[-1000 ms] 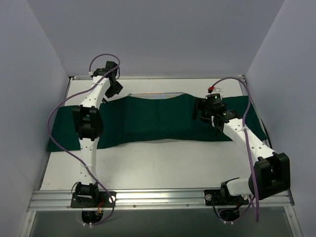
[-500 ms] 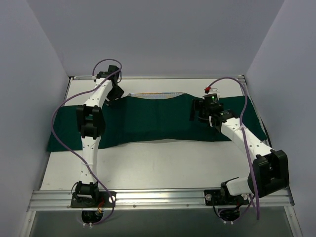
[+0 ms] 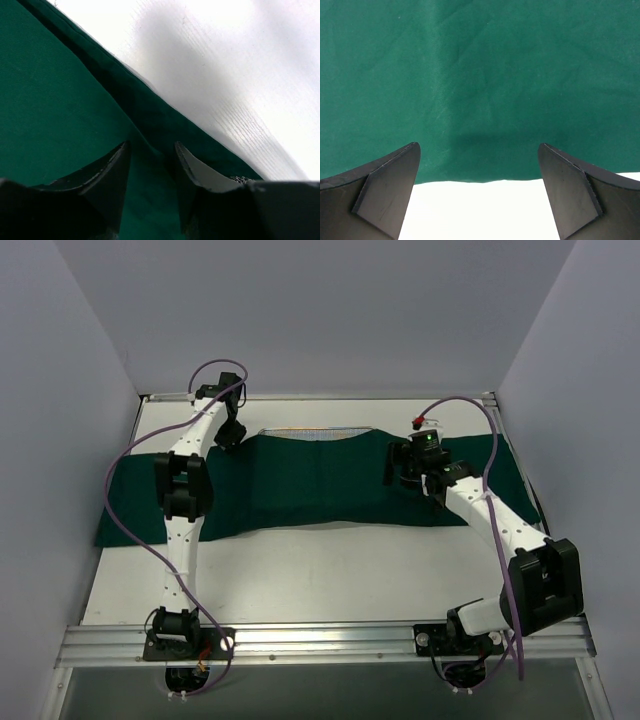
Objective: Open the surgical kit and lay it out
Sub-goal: Open the surgical kit at the center of the board.
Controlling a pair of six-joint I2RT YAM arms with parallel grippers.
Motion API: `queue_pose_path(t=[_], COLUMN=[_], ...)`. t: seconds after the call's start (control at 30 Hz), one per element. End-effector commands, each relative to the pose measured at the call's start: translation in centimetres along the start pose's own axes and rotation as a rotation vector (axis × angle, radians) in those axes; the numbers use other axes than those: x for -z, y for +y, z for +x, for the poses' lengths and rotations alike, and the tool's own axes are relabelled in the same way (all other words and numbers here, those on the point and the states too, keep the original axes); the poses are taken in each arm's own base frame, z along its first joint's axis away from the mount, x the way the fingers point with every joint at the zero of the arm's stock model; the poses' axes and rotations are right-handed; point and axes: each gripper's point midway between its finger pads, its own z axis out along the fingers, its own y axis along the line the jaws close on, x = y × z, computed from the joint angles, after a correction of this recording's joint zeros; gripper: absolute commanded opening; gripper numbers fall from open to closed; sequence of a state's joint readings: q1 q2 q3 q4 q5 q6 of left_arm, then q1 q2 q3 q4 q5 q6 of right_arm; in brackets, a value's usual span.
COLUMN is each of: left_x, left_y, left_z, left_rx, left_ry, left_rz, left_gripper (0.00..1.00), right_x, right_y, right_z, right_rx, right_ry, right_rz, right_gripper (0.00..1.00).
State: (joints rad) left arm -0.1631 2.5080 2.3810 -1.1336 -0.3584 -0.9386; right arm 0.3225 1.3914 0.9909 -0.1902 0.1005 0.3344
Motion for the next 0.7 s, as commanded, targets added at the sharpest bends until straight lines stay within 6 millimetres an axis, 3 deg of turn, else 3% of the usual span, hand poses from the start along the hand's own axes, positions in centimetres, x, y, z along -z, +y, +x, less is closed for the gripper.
queue_pose_path(t=[0.0, 0.13, 0.17, 0.37, 0.53, 0.67], left_x=[2.6, 3.1, 3.2, 3.8, 4.7, 5.1], left_y=[0.0, 0.0, 0.0, 0.0, 0.4, 0.8], left_z=[-0.8, -0.9, -0.9, -1.2, -1.5, -2.0], left_rx=[-0.010, -0.016, -0.019, -0.037, -0.063, -0.083], left_ry=[-0.013, -0.016, -0.017, -0.021, -0.032, -0.051], left_rz=[0.028, 0.035, 0.035, 0.048, 0.051, 0.050], left_gripper=[0.47, 0.37, 0.30, 0.12, 0.03, 0.02], right_x=[0.0, 0.0, -0.2, -0.8, -1.8, -3.5], right_y=[0.1, 0.2, 0.2, 0.3, 0.5, 0.9], right_z=[-1.2, -2.0, -2.1, -4.5, -7.0, -9.8], right_rx=[0.018, 0.003, -0.001, -0.107, -0.215, -0.313], right_ry=[-0.027, -0.049, -0.050, -0.108, -0.161, -0.211], right_rz=[0.015, 0.025, 0.027, 0.072, 0.129, 0.169], right_gripper=[0.99, 0.99, 0.99, 0.99, 0.98, 0.98])
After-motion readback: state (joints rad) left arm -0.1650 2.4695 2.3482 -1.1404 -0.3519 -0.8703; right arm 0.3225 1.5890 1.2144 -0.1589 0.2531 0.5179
